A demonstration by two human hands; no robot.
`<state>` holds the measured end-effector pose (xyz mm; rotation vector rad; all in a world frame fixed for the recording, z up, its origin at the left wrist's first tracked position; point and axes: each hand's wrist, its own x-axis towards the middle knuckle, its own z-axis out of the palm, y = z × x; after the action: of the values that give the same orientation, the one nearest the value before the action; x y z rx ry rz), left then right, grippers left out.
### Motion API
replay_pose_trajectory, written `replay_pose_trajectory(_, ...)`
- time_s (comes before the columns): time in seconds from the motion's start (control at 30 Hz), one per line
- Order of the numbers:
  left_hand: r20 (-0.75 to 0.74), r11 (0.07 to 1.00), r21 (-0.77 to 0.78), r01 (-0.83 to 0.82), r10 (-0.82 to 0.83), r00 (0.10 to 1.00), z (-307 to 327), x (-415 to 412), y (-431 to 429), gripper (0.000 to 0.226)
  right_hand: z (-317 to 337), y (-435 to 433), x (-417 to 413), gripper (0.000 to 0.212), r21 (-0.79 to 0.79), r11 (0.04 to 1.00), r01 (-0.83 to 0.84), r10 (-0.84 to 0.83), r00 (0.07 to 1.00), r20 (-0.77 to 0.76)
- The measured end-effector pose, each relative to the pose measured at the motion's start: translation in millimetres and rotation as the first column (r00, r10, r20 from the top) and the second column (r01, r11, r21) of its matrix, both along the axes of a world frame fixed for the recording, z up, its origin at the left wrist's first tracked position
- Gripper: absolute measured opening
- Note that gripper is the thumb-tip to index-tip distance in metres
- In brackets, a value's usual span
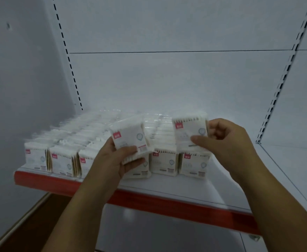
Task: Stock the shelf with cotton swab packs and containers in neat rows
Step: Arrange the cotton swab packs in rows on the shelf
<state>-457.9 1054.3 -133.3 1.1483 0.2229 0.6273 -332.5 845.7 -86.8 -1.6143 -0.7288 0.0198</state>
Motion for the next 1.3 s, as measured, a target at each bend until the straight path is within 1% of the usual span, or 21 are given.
replay_pose_trajectory(0.13, -0.020, 0.998, 0.044, -0.033, 0.034, 0.999, -6, 3, -2, 0.032, -22, 12, -17, 0.052, -0.167, 0.980, 0.105, -0.068, 0.974, 0.216)
replay_pose_trajectory(0.2, 0.013, 0.999, 0.052, -0.014, 0.013, 1.000, -1, 1, -1, 0.040, -41, 23, -26, 0.072, -0.259, 0.949, 0.181, -0.084, 0.934, 0.347)
replay_pose_trajectory(0.33, 0.015, 0.996, 0.084, 0.027, -0.028, 0.999, 7, -1, 1, 0.048, -66, 42, -30, 0.055, -0.306, 0.870, 0.385, -0.131, 0.781, 0.610)
replay_pose_trajectory(0.4, 0.009, 0.996, 0.082, 0.034, -0.034, 0.999, 5, -2, -1, 0.047, -72, 49, -30, 0.054, -0.287, 0.844, 0.453, -0.161, 0.725, 0.669)
replay_pose_trajectory(0.53, -0.012, 0.993, 0.103, 0.049, -0.048, 0.999, 0, -3, -5, 0.047, -75, 51, -35, 0.064, -0.338, 0.819, 0.464, -0.147, 0.739, 0.658)
replay_pose_trajectory(0.6, -0.011, 0.992, 0.119, 0.039, -0.038, 0.999, 0, -3, -5, 0.046, -71, 44, -34, 0.068, -0.327, 0.837, 0.439, -0.151, 0.760, 0.632)
replay_pose_trajectory(0.7, 0.023, 0.988, 0.145, 0.046, -0.050, 0.998, 4, -2, -6, 0.043, -44, 29, -32, 0.055, -0.109, 0.942, 0.318, -0.217, 0.823, 0.524)
replay_pose_trajectory(0.73, 0.011, 0.980, 0.189, 0.070, -0.073, 0.997, 6, -1, -11, 0.042, -31, 25, -32, 0.055, -0.051, 0.970, 0.239, -0.187, 0.859, 0.477)
replay_pose_trajectory(0.8, -0.062, 0.926, 0.342, 0.158, -0.146, 0.987, 12, 6, -26, 0.039, -8, 23, -31, 0.059, -0.092, 0.989, 0.114, -0.064, 0.900, 0.432)
replay_pose_trajectory(0.87, -0.097, 0.852, 0.473, 0.223, -0.201, 0.975, 19, 13, -41, 0.036, 7, 21, -29, 0.052, -0.173, 0.981, 0.089, 0.001, 0.888, 0.460)
replay_pose_trajectory(0.93, -0.085, 0.793, 0.580, 0.186, -0.169, 0.982, 24, 16, -45, 0.042, 13, 12, -20, 0.041, -0.134, 0.983, 0.128, -0.055, 0.893, 0.448)
replay_pose_trajectory(0.97, -0.085, 0.722, 0.682, 0.116, -0.080, 0.993, 25, 16, -42, 0.050, 11, 3, -14, 0.039, -0.117, 0.980, 0.160, -0.098, 0.904, 0.415)
replay_pose_trajectory(1.0, -0.089, 0.563, 0.825, 0.039, 0.062, 0.994, 24, 16, -37, 0.059, 8, -6, -8, 0.037, -0.123, 0.973, 0.194, -0.134, 0.916, 0.378)
replay_pose_trajectory(1.03, -0.087, 0.331, 0.943, 0.022, 0.184, 0.979, 22, 17, -34, 0.070, 2, -14, -3, 0.036, -0.165, 0.960, 0.228, -0.156, 0.919, 0.362)
replay_pose_trajectory(1.07, -0.109, 0.102, 0.991, 0.085, 0.266, 0.958, 19, 21, -32, 0.079, -5, -20, 1, 0.036, -0.239, 0.933, 0.269, -0.163, 0.908, 0.387)
replay_pose_trajectory(1.1, -0.169, -0.074, 0.976, 0.204, 0.334, 0.927, 15, 26, -32, 0.084, -15, -24, 3, 0.037, -0.329, 0.888, 0.321, -0.152, 0.881, 0.448)
replay_pose_trajectory(1.13, -0.227, -0.190, 0.928, 0.321, 0.396, 0.890, 11, 31, -33, 0.087, -24, -24, 6, 0.039, -0.399, 0.840, 0.368, -0.119, 0.842, 0.526)
replay_pose_trajectory(1.17, -0.266, -0.255, 0.878, 0.405, 0.442, 0.856, 9, 36, -33, 0.087, -33, -23, 7, 0.043, -0.440, 0.806, 0.395, -0.067, 0.800, 0.596)
replay_pose_trajectory(1.2, -0.284, -0.283, 0.849, 0.447, 0.469, 0.836, 7, 41, -32, 0.086, -41, -21, 8, 0.048, -0.466, 0.790, 0.398, -0.015, 0.772, 0.635)
replay_pose_trajectory(1.27, -0.278, -0.299, 0.839, 0.455, 0.483, 0.830, 7, 49, -27, 0.087, -53, -16, 7, 0.060, -0.505, 0.781, 0.366, 0.066, 0.757, 0.650)
replay_pose_trajectory(1.3, -0.266, -0.310, 0.840, 0.446, 0.482, 0.835, 7, 51, -24, 0.089, -57, -13, 7, 0.063, -0.513, 0.771, 0.378, 0.099, 0.724, 0.682)
